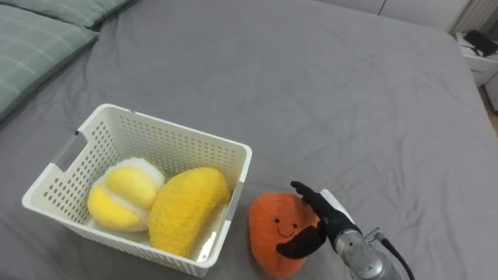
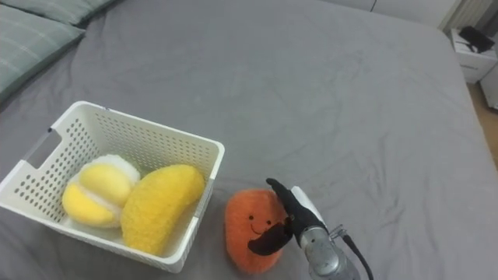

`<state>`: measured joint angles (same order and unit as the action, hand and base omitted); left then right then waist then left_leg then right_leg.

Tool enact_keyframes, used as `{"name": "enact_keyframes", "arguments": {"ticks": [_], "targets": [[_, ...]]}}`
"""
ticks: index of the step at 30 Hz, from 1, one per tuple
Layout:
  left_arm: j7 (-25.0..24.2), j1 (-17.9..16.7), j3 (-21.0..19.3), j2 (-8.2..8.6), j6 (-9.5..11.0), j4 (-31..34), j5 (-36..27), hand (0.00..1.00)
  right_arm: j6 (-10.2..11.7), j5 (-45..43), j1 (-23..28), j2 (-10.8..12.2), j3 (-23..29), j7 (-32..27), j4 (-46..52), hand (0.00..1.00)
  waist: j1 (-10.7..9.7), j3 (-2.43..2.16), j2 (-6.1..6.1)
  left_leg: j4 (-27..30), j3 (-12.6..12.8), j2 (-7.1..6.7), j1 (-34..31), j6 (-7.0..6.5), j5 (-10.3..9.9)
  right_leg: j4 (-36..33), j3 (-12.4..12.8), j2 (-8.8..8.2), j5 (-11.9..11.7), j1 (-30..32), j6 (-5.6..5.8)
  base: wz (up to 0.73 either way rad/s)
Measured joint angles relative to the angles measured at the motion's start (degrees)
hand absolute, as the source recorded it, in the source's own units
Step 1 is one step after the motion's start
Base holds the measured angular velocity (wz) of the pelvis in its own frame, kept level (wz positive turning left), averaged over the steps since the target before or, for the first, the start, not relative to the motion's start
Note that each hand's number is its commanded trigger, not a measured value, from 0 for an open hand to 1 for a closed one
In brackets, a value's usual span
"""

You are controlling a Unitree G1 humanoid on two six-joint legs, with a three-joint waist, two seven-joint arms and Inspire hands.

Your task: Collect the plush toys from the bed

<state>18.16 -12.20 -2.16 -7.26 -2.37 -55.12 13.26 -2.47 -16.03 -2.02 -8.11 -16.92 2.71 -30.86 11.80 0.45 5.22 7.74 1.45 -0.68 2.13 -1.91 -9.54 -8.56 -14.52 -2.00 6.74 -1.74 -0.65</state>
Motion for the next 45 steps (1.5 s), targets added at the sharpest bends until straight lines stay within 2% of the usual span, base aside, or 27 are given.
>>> {"name": "enact_keyframes", "arguments": {"ticks": [5,14,18,19,20,21,30,36,41,45], "targets": [[0.0,0.1,0.1,0.43,0.0,0.0,-0.1,0.00,0.0,-0.2,-0.4,0.0,0.0,0.0,-0.7,0.00,1.1,0.01,-0.04,0.0,-0.2,-0.01,-0.1,0.00,0.0,0.0,0.0,0.01,0.0,0.1,-0.01,0.00],[-0.3,-0.1,0.0,1.02,-0.2,0.0,0.0,0.00,-0.1,-1.0,-2.8,0.1,0.0,-0.4,-6.4,0.00,1.3,0.05,0.11,0.0,-0.8,-0.02,0.0,0.00,0.0,0.0,-1.1,-0.05,0.0,-0.3,0.00,0.03],[-1.3,-0.8,-0.1,0.95,-0.3,-0.1,0.4,0.00,-0.1,-2.8,-4.1,0.8,0.0,-0.9,-9.0,0.00,1.4,0.14,0.54,0.2,-1.7,-0.08,-0.2,0.02,0.0,0.0,-1.5,-0.08,0.0,-0.4,0.00,0.06],[-1.4,-0.8,-0.1,0.94,-0.4,-0.1,0.5,0.00,-0.1,-3.1,-4.1,0.8,0.0,-0.9,-9.2,0.07,1.4,0.17,0.64,0.2,-1.8,-0.09,-0.3,0.03,0.0,0.0,-1.6,-0.09,0.0,-0.4,0.00,0.12],[-1.4,-0.9,-0.1,0.91,-0.6,-0.1,1.0,0.00,-0.1,-3.6,-4.1,0.8,0.0,-1.0,-9.2,0.59,1.4,0.31,0.83,0.7,-2.0,-0.10,-0.7,0.07,-0.2,0.0,-1.9,-0.10,0.0,-0.3,0.00,0.12],[-1.6,-1.1,-0.1,0.94,-1.2,-0.1,1.5,0.00,0.0,-4.5,-4.2,0.8,0.0,-1.0,-9.5,0.98,1.4,0.35,0.96,1.1,-2.2,-0.08,-1.0,0.10,-0.4,0.1,-2.1,-0.09,0.0,-0.4,0.00,0.10],[-3.8,-2.3,0.0,0.93,-3.5,-0.1,2.6,0.00,0.1,-5.1,-6.6,0.9,0.3,-4.7,-16.1,1.00,1.3,0.28,1.21,3.1,-3.2,-0.07,-1.6,0.14,-1.4,0.7,-2.8,0.09,0.0,-1.4,0.02,0.06],[-4.3,-1.8,0.1,0.94,-3.6,-0.2,2.6,0.00,0.2,-5.1,-7.0,0.9,0.2,-5.8,-19.3,1.00,1.3,0.33,1.13,3.1,-3.2,-0.09,-1.6,0.10,-1.4,0.7,-2.8,0.07,0.0,-1.4,0.02,0.00],[-5.1,-1.5,0.1,0.94,-3.6,-0.2,2.6,0.00,2.2,-5.1,-7.0,0.9,0.2,-5.7,-22.1,1.00,1.2,0.51,0.87,3.1,-3.2,-0.07,-1.6,0.08,-1.6,0.7,-2.8,0.09,0.0,-1.4,0.02,0.00],[-5.1,-0.9,0.0,0.98,-3.5,-0.2,2.6,0.00,3.0,-5.1,-7.0,1.0,0.3,-5.5,-22.2,1.00,1.2,0.55,0.80,3.1,-3.2,-0.07,-1.7,0.07,-1.6,0.7,-2.8,0.10,0.0,-1.4,0.02,0.00]]}}
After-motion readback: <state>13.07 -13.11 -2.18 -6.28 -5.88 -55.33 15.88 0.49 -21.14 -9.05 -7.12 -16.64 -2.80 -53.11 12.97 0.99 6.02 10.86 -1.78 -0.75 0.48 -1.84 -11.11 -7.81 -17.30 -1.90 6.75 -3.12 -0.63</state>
